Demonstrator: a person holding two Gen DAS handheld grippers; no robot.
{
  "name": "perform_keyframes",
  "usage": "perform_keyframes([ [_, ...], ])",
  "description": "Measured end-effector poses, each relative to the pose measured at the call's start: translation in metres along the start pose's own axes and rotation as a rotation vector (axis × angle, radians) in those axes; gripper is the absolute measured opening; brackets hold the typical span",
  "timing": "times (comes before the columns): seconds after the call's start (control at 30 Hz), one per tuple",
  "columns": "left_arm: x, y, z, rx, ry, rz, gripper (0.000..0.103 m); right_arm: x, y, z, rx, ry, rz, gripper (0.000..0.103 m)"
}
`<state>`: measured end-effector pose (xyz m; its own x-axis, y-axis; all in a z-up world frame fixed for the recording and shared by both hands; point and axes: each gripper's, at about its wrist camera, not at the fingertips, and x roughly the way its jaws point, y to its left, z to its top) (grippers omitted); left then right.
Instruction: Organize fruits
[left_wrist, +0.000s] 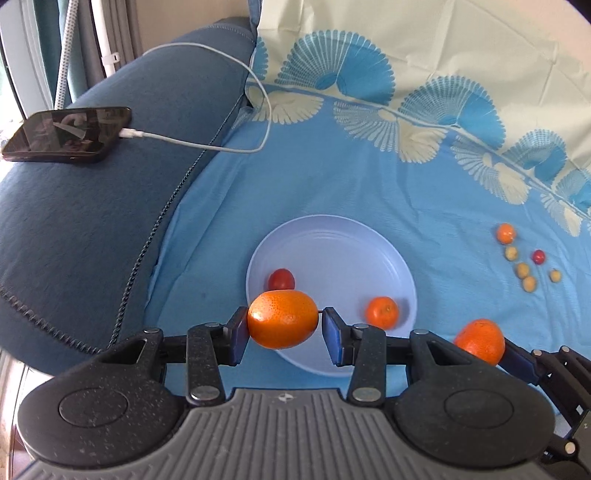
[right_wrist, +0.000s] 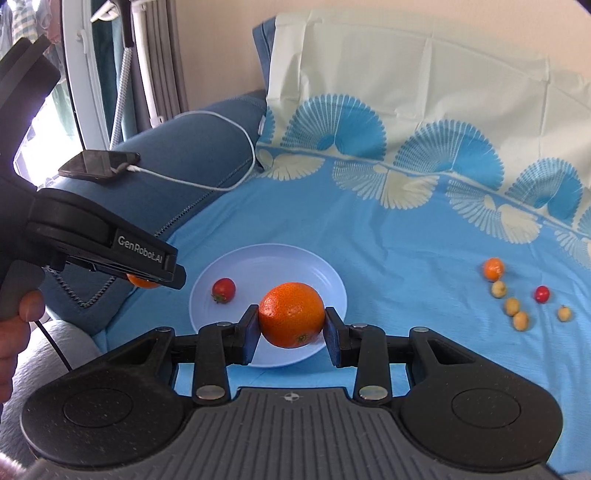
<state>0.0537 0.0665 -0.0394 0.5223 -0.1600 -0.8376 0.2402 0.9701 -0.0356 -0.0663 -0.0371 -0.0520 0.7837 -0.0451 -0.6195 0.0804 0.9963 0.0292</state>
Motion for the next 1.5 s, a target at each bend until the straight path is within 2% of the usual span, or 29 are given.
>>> perform_keyframes([
  [0.33,0.063,-0.006,0.022,0.03,0.037,0.031,0.047,0.079,-0.005,0.009,-0.024,0.083,0.008,0.038],
  [0.67,0.1,-0.004,0.032,0.048,0.063,0.058,0.047,0.125,-0.001,0.01,-0.075,0.128,0.013,0.038],
  [0.73,0.101,-0.002,0.034,0.057,0.058,0.057,0.06,0.13,0.0,0.012,-0.081,0.128,0.018,0.039],
  [0.77,0.099,-0.002,0.035,0.06,0.049,0.057,0.083,0.132,0.0,0.013,-0.082,0.131,0.026,0.039],
  [0.8,0.094,0.0,0.036,0.057,0.024,0.057,0.101,0.133,-0.001,0.014,-0.08,0.13,0.033,0.041],
  [0.83,0.087,0.002,0.036,0.051,-0.008,0.059,0.103,0.133,-0.002,0.016,-0.083,0.13,0.04,0.053],
  [0.87,0.081,0.003,0.036,0.051,-0.031,0.062,0.103,0.132,-0.002,0.017,-0.089,0.132,0.046,0.061],
  [0.9,0.075,0.003,0.037,0.061,-0.033,0.066,0.103,0.129,-0.001,0.018,-0.093,0.129,0.039,0.073],
  [0.93,0.071,0.002,0.037,0.074,-0.024,0.071,0.103,0.125,-0.001,0.018,-0.093,0.124,0.029,0.078],
  [1.03,0.053,0.002,0.031,0.089,-0.025,0.091,0.103,0.107,-0.002,0.015,-0.074,0.138,0.017,0.088],
  [1.2,0.008,0.006,0.006,0.08,-0.031,0.111,0.103,0.053,-0.003,0.007,0.0,0.139,0.004,0.096],
  [1.37,-0.033,0.008,-0.023,0.053,-0.009,0.107,0.103,-0.008,0.003,-0.003,0.032,0.05,-0.075,0.102],
  [1.5,-0.057,0.004,-0.048,0.051,-0.021,0.106,0.103,-0.045,0.002,-0.012,0.089,-0.015,-0.103,0.102],
])
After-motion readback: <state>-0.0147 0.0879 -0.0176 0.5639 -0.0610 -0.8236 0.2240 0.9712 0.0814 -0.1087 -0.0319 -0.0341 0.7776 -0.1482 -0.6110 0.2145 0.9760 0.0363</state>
